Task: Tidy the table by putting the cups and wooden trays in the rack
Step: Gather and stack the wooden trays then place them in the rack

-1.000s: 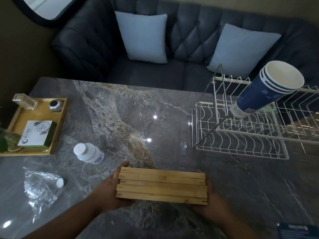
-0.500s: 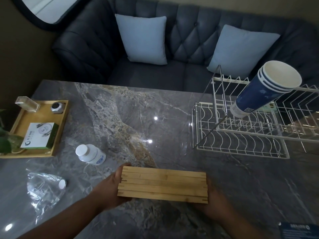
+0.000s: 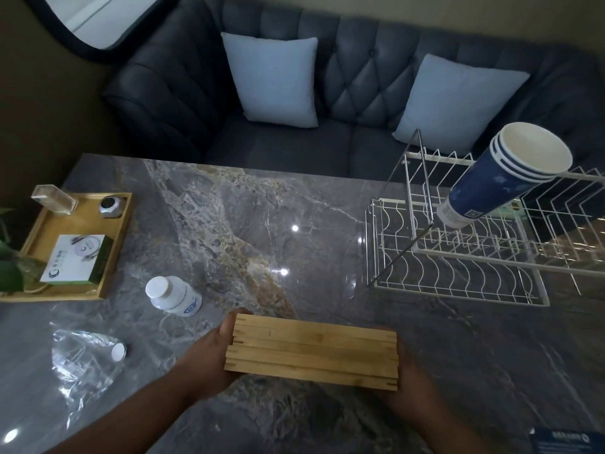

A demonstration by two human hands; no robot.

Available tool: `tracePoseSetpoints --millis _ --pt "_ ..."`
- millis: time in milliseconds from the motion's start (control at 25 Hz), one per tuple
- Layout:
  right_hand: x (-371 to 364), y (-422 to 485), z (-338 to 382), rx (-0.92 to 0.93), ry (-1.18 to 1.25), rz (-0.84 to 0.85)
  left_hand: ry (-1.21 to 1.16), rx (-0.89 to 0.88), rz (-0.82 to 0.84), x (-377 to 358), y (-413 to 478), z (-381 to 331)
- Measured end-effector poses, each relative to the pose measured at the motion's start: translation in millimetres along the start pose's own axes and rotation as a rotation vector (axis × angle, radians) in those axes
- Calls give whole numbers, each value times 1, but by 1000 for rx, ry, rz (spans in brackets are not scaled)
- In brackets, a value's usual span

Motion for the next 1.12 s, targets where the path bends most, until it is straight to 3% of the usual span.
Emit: tracePoseSetpoints --millis 320,840,1120 --pt "1 3 -4 22 26 109 67 -6 93 -4 1 14" --pt "5 4 -3 11 44 72 15 -83 25 -1 10 1" --pt "7 4 -6 -24 16 95 17 27 143 -2 1 14"
Point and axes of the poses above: each hand's wrist, its own y-axis towards the middle knuckle, its own x-axis out of the back of the hand, z = x × y, the point moved 5 cm from there along y, towards the middle knuckle, and after that the axes turned 1 degree about x, right-handed, at the moved point
